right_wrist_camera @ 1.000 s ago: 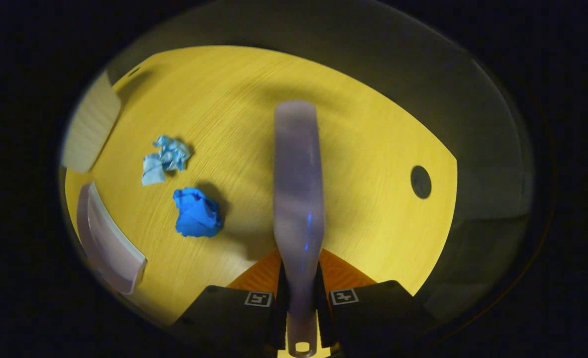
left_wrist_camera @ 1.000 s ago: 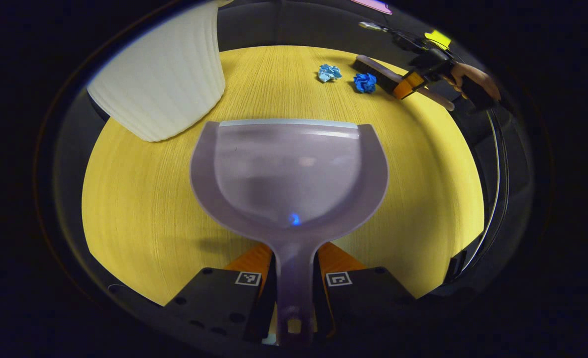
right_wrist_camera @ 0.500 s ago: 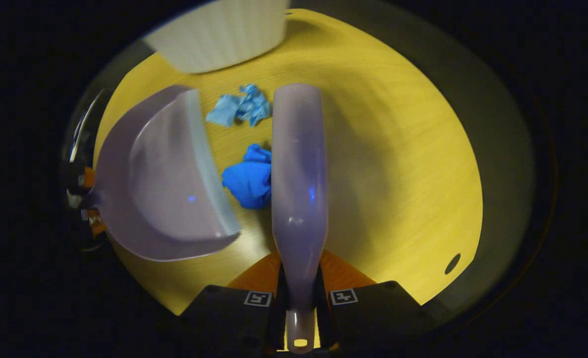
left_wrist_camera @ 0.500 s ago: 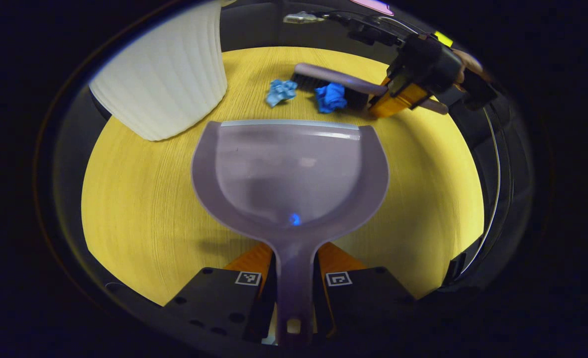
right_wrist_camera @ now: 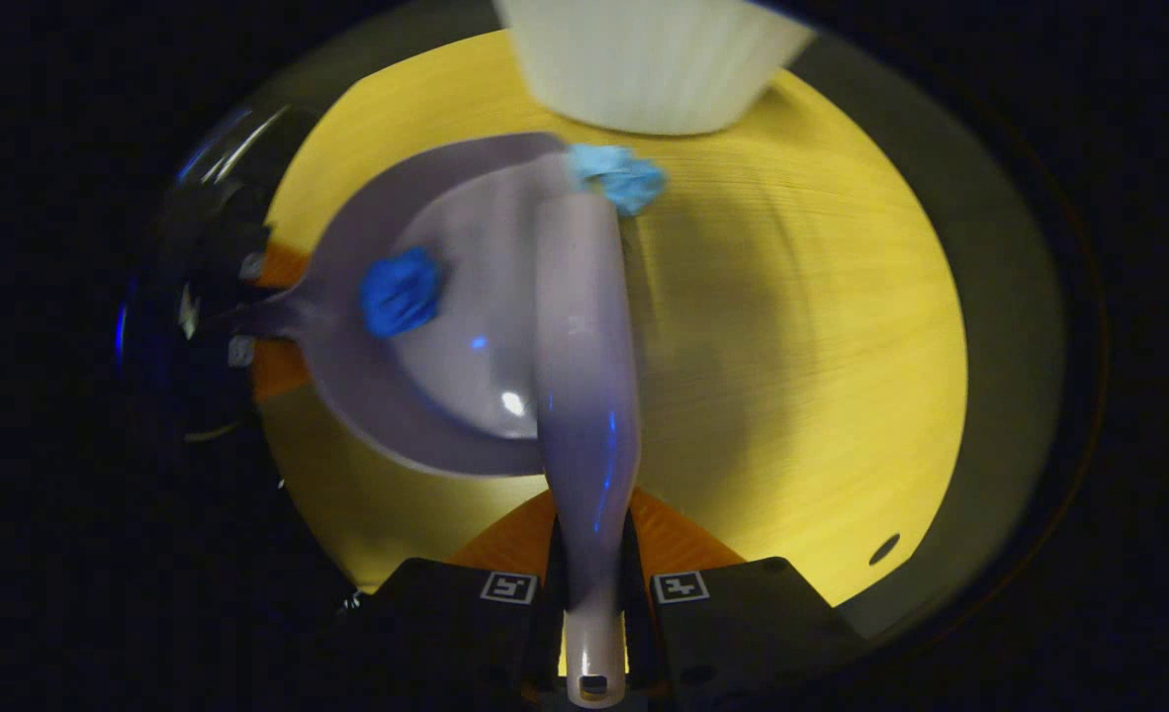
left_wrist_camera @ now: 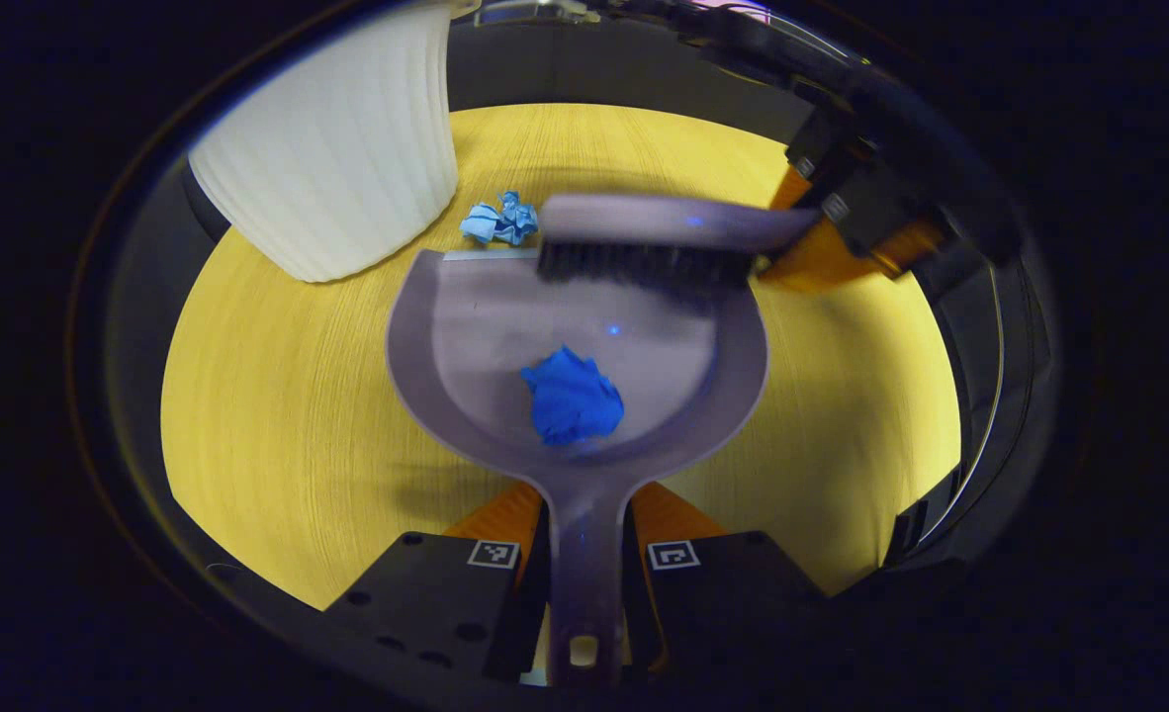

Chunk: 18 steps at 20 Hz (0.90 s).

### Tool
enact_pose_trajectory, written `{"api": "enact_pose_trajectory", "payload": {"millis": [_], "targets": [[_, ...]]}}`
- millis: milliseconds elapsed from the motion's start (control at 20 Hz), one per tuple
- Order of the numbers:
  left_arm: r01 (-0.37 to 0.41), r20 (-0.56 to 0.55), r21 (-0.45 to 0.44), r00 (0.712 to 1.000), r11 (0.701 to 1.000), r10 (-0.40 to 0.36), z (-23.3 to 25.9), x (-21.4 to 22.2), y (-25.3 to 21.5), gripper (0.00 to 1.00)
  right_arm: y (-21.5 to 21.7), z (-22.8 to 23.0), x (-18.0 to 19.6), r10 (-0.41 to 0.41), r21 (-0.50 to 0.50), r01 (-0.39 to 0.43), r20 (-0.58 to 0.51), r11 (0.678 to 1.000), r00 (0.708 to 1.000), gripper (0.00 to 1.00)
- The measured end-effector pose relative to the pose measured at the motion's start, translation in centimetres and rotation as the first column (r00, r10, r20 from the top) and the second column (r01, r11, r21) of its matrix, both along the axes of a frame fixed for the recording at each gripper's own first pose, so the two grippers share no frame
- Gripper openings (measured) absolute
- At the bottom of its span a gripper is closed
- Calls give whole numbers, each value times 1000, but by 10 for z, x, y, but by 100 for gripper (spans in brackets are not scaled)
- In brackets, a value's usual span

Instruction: Pick up the small broom and dustpan from the desktop, sweep the trash into the dustpan with the broom, and then empty the trash into the garbage bin.

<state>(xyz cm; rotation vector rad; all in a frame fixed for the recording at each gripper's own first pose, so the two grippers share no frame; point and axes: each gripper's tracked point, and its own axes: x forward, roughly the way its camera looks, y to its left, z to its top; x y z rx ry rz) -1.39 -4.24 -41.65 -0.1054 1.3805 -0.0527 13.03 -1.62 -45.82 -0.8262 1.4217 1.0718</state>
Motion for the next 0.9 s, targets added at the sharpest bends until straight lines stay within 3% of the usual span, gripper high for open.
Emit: {"api": "enact_pose_trajectory", "payload": {"millis": [50,150,300,550,650,800,900], "targets": [[-5,0,-7,1000,1000,5,-1,0,-1,31,0,-14,25,-85,-15,86,44,996,995,28],[-13,0,-24,1000,1000,13,-5,-2,-1,31,3,-41,44,-124,-43,127,71,991,990,28],[-29,-9,-46,1000,998,29,-6,-4,-3,31,29,-46,45,19,-34,-16,108,999,994,28],[-39,7,-39,999,998,39,-3,1,-2,31,17,-54,50,127,-11,-126,67,992,990,27],[-41,6,-43,999,998,41,-1,1,-4,31,4,-50,49,216,-19,-215,58,976,975,28],[47,17,3,999,999,-47,-5,-4,1,31,-8,-46,53,346,-38,-344,80,938,935,28],[89,41,30,995,996,-91,-5,-4,1,31,-8,-39,60,320,-39,-318,92,947,943,29]]}}
